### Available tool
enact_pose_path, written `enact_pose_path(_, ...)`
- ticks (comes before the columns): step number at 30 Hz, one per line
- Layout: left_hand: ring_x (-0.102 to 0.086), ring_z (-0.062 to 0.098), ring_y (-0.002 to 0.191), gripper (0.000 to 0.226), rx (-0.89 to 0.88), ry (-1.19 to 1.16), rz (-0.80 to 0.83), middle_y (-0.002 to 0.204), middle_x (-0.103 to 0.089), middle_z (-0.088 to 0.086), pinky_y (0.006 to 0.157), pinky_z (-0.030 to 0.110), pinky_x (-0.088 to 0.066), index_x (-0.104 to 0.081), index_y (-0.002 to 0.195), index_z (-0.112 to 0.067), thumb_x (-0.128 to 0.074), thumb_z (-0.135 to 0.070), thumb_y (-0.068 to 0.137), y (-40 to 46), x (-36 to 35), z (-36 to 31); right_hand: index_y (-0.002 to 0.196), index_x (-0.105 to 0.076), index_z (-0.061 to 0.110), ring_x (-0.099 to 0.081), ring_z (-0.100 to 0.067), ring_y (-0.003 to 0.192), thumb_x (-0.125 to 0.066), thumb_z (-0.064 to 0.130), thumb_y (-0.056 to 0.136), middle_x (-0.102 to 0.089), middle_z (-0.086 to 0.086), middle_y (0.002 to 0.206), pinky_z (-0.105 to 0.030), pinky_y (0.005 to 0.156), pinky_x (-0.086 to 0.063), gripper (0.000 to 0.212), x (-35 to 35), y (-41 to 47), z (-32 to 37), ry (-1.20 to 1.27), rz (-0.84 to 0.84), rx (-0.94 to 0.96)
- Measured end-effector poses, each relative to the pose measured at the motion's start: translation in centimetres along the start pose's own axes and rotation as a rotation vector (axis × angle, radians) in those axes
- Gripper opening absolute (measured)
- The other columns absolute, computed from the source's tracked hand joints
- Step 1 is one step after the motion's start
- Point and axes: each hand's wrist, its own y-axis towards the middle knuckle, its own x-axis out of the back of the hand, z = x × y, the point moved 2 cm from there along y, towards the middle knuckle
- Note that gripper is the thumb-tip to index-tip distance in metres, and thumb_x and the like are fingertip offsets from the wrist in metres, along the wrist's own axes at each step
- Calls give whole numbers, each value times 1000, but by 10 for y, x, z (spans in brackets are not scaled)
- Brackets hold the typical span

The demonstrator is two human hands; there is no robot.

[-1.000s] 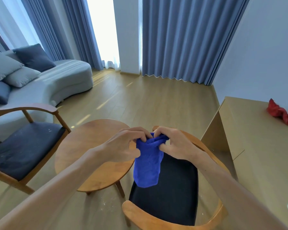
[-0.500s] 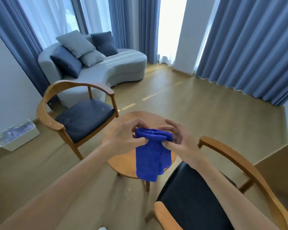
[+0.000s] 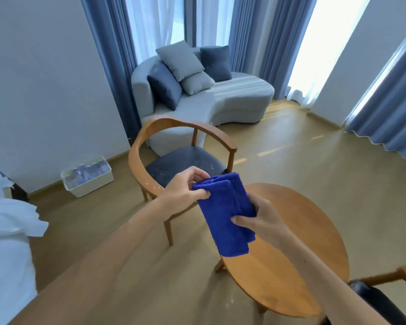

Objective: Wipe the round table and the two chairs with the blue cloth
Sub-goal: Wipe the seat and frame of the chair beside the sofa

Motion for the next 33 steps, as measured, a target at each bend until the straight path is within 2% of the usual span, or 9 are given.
enact_pose_path(5, -60, 16, 102, 33, 102, 26, -14, 105, -63, -3, 81, 27, -55, -54, 112, -23, -65, -9, 85, 45, 84, 43, 103, -59, 18, -65, -15, 83, -70, 4, 82, -67, 3, 87, -26, 70, -54, 28, -53, 91, 26, -43, 83, 35)
enact_pose_path(11, -58, 11, 94, 43, 156, 90, 36, 101, -57, -11, 72, 17, -47, -50, 125, -27, -69, -28, 86, 105, 161, 74, 101, -58, 13, -63, -13, 81, -67, 1, 85, -65, 3, 87, -24, 69, -52, 22, -90, 194, 40, -132, 149, 77)
enact_pose_path(13, -59, 12, 91, 40, 162, 142, 62, 99, -59, -9, 72, 18, -48, -53, 121, -25, -70, -28, 85, 128, 183, 84, 101, -58, 14, -64, -16, 85, -66, 3, 86, -66, 1, 90, -29, 72, -55, 21, -100, 228, 37, -155, 188, 73)
enact_pose_path(15, -61, 16, 92, 31, 174, 162, 97, 99, -62, -3, 76, 24, -53, -56, 113, -22, -70, -23, 85, 155, 202, 98, 104, -58, 12, -64, -19, 89, -65, 6, 87, -66, -2, 94, -40, 78, -57, 20, -108, 264, 31, -174, 224, 63)
enact_pose_path(17, -62, 19, 93, 23, 185, 189, 127, 99, -64, 1, 80, 31, -56, -54, 105, -21, -68, -19, 86, 185, 219, 112, 107, -57, 17, -64, -19, 92, -65, 9, 88, -66, 0, 97, -45, 82, -56, 22, -118, 301, 20, -183, 257, 51)
enact_pose_path(21, -63, 20, 93, 17, 245, 182, 150, 96, -65, 3, 82, 35, -56, -53, 96, -21, -66, -14, 86, 250, 253, 148, 107, -53, 34, -63, -14, 94, -66, 19, 83, -65, 10, 99, -43, 83, -56, 31, -136, 378, -3, -165, 277, -25)
enact_pose_path(25, -64, 19, 94, 17, 306, 150, 215, 96, -66, 2, 84, 34, -55, -56, 95, -21, -66, -11, 86, 309, 285, 181, 115, -49, 37, -64, -11, 94, -75, 38, 72, -64, 13, 102, -34, 81, -58, 50, -149, 437, -17, -103, 277, -112)
enact_pose_path(27, -64, 18, 96, 17, 337, 139, 257, 97, -67, 2, 86, 35, -55, -57, 96, -21, -67, -12, 85, 337, 294, 194, 118, -46, 39, -63, -7, 95, -78, 41, 70, -63, 15, 104, -31, 82, -57, 58, -152, 459, -23, -100, 259, -145)
enact_pose_path(33, -65, 16, 94, 17, 333, 183, 444, 98, -67, 0, 81, 30, -56, -58, 99, -22, -67, -14, 86, 431, 300, 230, 109, -52, 35, -63, -9, 90, -76, 36, 67, -65, 13, 98, -32, 82, -56, 49, -155, 524, -54, -83, 109, -305)
